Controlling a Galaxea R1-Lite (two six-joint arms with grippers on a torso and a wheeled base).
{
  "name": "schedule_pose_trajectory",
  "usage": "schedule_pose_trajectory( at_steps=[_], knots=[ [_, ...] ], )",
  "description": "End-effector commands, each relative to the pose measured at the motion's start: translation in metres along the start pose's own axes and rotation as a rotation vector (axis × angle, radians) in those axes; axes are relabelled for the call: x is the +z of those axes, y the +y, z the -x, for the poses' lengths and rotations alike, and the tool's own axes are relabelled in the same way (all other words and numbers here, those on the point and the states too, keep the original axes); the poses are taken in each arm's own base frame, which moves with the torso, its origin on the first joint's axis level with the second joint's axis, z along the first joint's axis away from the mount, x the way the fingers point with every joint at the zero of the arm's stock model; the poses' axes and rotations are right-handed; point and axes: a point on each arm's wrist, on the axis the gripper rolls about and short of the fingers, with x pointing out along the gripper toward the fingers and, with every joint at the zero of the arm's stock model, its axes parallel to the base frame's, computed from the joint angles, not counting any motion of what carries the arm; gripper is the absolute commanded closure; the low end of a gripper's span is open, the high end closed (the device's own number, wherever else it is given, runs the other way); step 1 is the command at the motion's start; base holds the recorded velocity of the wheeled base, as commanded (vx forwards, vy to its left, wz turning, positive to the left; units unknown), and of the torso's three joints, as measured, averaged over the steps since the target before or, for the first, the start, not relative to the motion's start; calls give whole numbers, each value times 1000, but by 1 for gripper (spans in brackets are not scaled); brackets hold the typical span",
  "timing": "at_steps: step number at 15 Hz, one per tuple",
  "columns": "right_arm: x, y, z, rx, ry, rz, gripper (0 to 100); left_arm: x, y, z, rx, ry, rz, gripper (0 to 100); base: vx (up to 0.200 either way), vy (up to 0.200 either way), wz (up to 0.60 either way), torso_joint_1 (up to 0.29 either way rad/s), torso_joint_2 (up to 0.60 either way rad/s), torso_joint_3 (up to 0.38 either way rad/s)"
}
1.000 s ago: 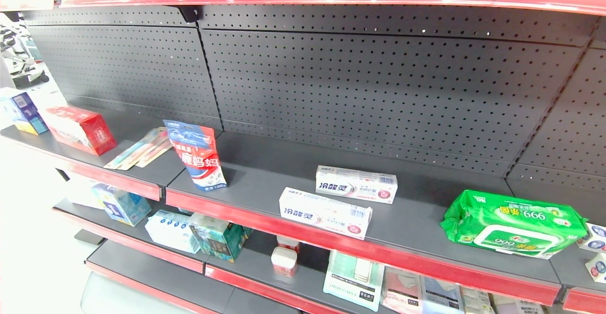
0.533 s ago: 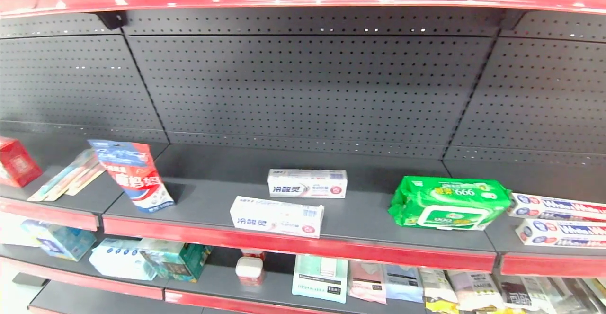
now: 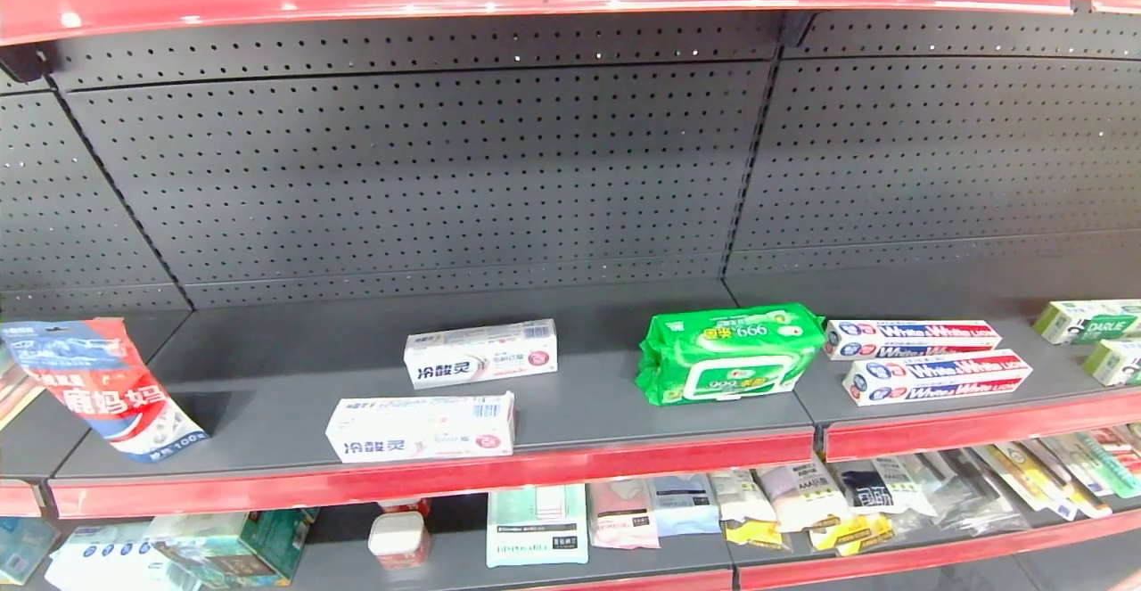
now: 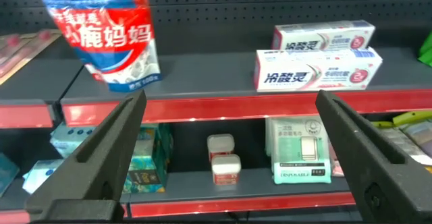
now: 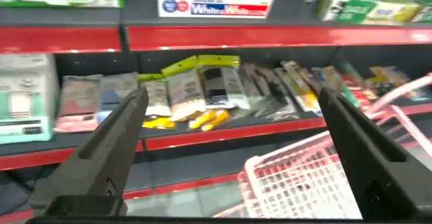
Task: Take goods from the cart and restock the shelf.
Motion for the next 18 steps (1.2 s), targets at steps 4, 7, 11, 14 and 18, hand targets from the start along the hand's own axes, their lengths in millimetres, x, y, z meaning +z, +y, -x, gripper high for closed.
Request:
schedule_pose_trajectory(
  at_steps=[4, 7, 11, 14, 18],
  knots=[
    [-2, 3, -3, 105, -7, -173, 0, 0, 0, 0, -5, 5, -7, 0, 0, 0, 0, 0, 0, 0],
    [-2, 4, -7, 102, -58, -115, 0, 0, 0, 0, -5, 2, -9, 0, 0, 0, 0, 0, 0, 0],
    [3, 3, -10, 51, -169, -85, 0, 0, 0, 0, -2, 1, -1, 0, 0, 0, 0, 0, 0, 0],
    [-6, 6, -19, 41, -188, -117, 0, 0, 0, 0, -5, 1, -9, 0, 0, 0, 0, 0, 0, 0],
    [-9, 8, -20, 138, -189, -162, 0, 0, 0, 0, -4, -3, -53, 0, 0, 0, 0, 0, 0, 0]
  ],
)
